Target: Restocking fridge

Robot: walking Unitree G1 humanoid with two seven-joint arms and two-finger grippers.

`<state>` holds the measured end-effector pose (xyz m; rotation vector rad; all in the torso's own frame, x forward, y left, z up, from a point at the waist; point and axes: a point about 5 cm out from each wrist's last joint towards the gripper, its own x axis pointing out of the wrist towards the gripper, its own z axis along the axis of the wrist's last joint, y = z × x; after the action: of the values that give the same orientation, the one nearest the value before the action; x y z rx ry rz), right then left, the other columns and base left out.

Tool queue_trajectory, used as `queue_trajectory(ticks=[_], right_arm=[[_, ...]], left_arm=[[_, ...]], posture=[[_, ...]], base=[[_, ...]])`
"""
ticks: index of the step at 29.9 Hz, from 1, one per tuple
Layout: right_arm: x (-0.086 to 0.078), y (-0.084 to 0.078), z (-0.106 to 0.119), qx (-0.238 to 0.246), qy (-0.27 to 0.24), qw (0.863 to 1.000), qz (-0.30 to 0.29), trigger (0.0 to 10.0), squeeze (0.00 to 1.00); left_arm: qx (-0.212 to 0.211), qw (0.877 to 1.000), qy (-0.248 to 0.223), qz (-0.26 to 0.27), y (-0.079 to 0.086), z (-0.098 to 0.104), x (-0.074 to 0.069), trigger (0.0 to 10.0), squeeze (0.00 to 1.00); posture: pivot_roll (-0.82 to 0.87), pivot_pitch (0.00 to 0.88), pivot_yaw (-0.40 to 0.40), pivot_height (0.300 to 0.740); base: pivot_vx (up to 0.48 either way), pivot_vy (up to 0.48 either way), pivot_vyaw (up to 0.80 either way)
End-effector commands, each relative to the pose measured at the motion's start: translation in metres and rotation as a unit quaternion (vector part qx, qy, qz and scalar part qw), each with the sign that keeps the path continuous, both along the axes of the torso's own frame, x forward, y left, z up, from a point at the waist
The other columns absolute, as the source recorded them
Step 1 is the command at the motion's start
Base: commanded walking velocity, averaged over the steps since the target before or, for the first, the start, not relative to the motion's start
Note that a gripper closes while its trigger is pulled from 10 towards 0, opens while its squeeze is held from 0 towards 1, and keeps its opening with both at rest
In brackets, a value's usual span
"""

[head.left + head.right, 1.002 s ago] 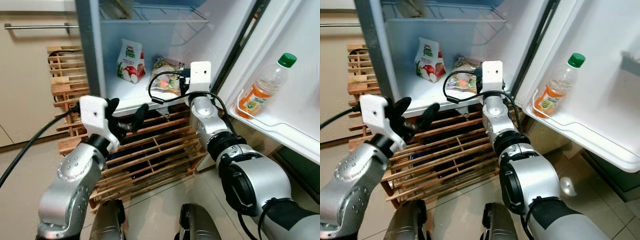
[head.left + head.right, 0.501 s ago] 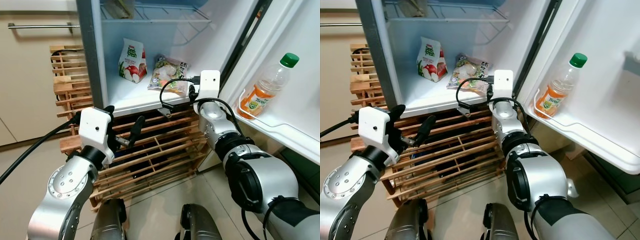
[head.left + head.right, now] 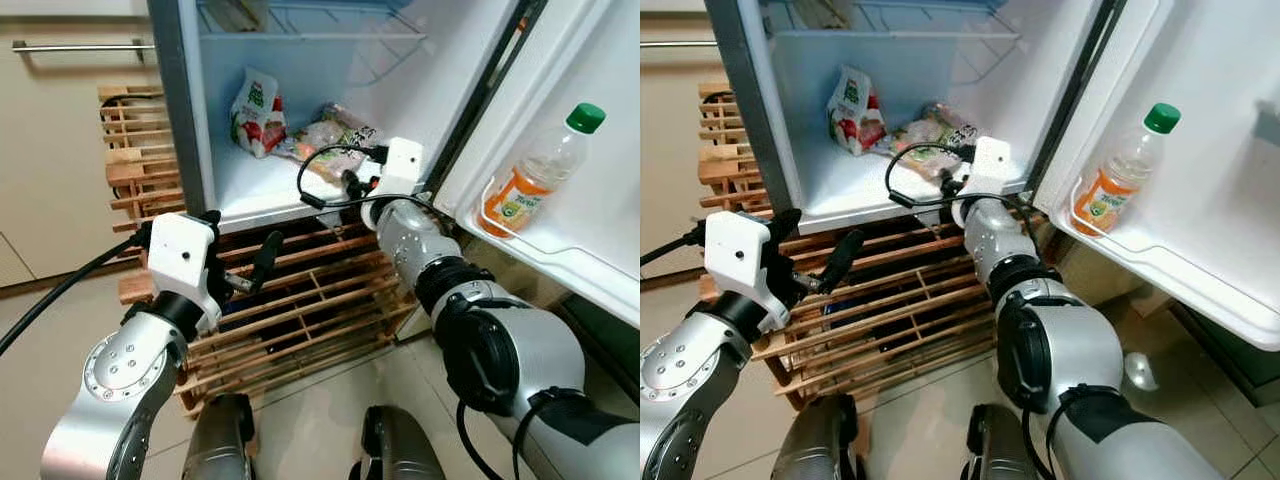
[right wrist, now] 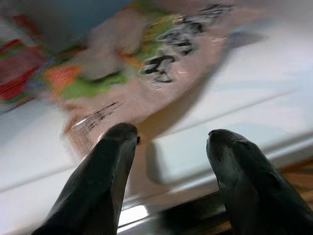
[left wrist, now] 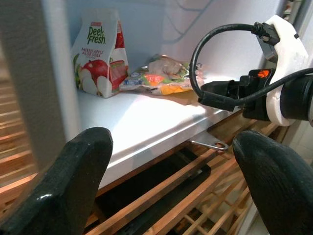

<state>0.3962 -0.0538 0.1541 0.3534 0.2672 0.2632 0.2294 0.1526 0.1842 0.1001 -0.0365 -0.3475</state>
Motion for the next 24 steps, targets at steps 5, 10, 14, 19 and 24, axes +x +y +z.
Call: queue_trajectory(ticks=[5,10,14,19,24], right_arm=[[-0.004,0.028,0.013,0.003,-0.032,0.996,0.078,10.0,0.34],[-0.005,0.026,0.008,-0.018,-0.049,0.994,0.098,10.0,0.33],[-0.004,0.015,0.007,-0.045,-0.064,0.993,0.089,10.0,0.34],[0.003,-0.006,0.017,-0.161,-0.132,0.976,0.056,10.0,0.33],[0.005,-0.001,0.037,-0.189,-0.204,0.959,0.05,10.0,0.33]], left_arm=[[-0.005,1.0,-0.007,-0.009,-0.006,0.005,0.002,10.0,0.0],[-0.005,1.0,-0.007,-0.012,-0.007,0.004,0.008,10.0,0.0],[-0.008,1.0,-0.009,-0.012,-0.008,0.006,0.011,10.0,0.0],[-0.005,1.0,-0.009,-0.017,-0.011,0.004,0.015,10.0,0.0],[0.012,1.0,-0.008,-0.006,-0.01,0.001,0.017,10.0,0.0]], posture=[[0.22,0.062,-0.12,0.625],[0.2,0.052,-0.12,0.625],[0.19,0.046,-0.117,0.625],[0.17,0.038,-0.117,0.625],[0.16,0.031,-0.116,0.625]], base=[[0.0,0.0,0.0],[0.0,0.0,0.0],[0.0,0.0,0.0],[0.0,0.0,0.0],[0.0,0.0,0.0]])
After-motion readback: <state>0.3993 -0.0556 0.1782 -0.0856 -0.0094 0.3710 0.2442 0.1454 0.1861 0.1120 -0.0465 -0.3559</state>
